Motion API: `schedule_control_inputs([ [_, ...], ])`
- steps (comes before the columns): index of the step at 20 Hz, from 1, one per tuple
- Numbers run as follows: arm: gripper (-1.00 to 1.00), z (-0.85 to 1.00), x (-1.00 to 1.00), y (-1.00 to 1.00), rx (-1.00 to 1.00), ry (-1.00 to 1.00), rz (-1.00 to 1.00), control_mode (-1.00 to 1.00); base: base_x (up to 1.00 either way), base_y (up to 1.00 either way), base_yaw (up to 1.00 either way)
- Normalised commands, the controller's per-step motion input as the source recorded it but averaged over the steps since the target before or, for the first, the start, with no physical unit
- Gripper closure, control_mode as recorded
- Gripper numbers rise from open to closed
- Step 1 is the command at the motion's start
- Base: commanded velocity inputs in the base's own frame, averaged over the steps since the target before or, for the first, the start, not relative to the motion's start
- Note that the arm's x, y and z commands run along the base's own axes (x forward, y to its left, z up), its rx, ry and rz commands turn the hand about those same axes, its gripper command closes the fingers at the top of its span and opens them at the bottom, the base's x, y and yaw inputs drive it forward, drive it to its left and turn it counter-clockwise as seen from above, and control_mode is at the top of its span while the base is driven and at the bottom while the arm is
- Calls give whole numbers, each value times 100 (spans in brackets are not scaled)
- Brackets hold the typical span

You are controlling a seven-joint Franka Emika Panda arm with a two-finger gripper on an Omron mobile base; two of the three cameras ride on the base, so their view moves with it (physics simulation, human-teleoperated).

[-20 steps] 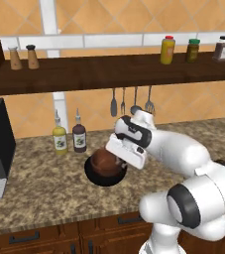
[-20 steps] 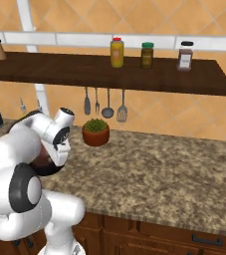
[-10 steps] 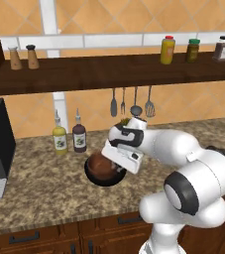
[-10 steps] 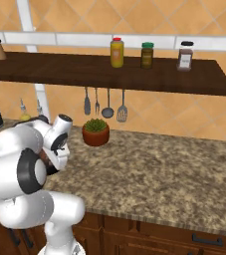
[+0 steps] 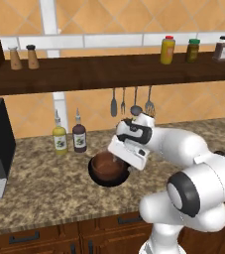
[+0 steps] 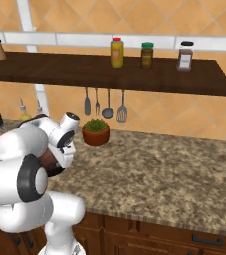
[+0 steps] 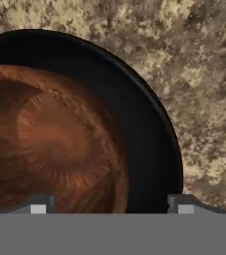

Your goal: Pick up the bowls on the counter and stack them on top of one another in the open cabinet. Place the smaller bowl on top of the larger bowl.

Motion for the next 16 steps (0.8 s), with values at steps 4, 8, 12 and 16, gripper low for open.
schedule_control_inputs([
  [4, -100, 30, -29, -65, 12, 0, 0, -100, 0, 0, 0],
  [8, -100, 0, 0, -34, 12, -2, 0, -100, 0, 0, 0],
  [12, -100, -21, 4, -4, 4, -1, 0, -100, 0, 0, 0],
  [16, -100, -37, 12, 10, 2, -5, 1, -100, 0, 0, 0],
])
